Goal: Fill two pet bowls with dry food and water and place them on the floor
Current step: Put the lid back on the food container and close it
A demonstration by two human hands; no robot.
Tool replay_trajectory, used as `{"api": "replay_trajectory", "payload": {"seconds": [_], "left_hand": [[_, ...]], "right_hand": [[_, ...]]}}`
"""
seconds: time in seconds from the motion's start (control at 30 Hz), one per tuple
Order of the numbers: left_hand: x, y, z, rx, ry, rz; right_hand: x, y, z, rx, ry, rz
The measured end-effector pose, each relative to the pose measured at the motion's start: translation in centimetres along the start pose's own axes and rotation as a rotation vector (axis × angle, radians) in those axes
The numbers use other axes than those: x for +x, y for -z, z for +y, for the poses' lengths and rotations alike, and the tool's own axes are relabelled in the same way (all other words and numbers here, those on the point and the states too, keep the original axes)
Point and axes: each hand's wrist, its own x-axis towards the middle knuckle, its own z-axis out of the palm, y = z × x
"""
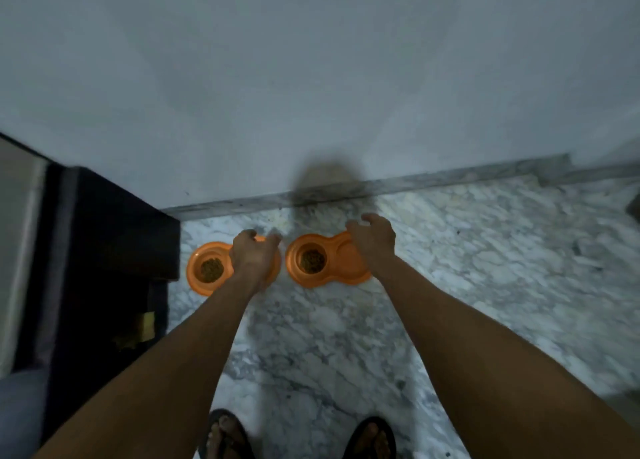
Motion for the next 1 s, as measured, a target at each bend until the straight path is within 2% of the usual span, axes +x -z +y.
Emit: {"api": "replay_trajectory", "payload": {"seconds": [0.27,0.47,0.7,1.0], "left_hand": [[-13.7,17.8,12.1,-0.169,-0.058,0.128],[-21.4,31.7,15.9,-0.274,-0.112,0.234],[-28.2,46.9,14.4,-0.359,-0.207,0.361],[-33.2,64.9,4.9,-0.373,-0.221,0.456]], "right_hand": [[-16.7,4.0,-19.0,-0.029,0.209,-0.098],[-29.1,4.8,-28.9,0.034,0.349,-0.13],[-43.9,1.3,-34.9,0.057,0.487,-0.17],[-61.1,-8.1,-36.1,0.043,0.589,-0.221]]}}
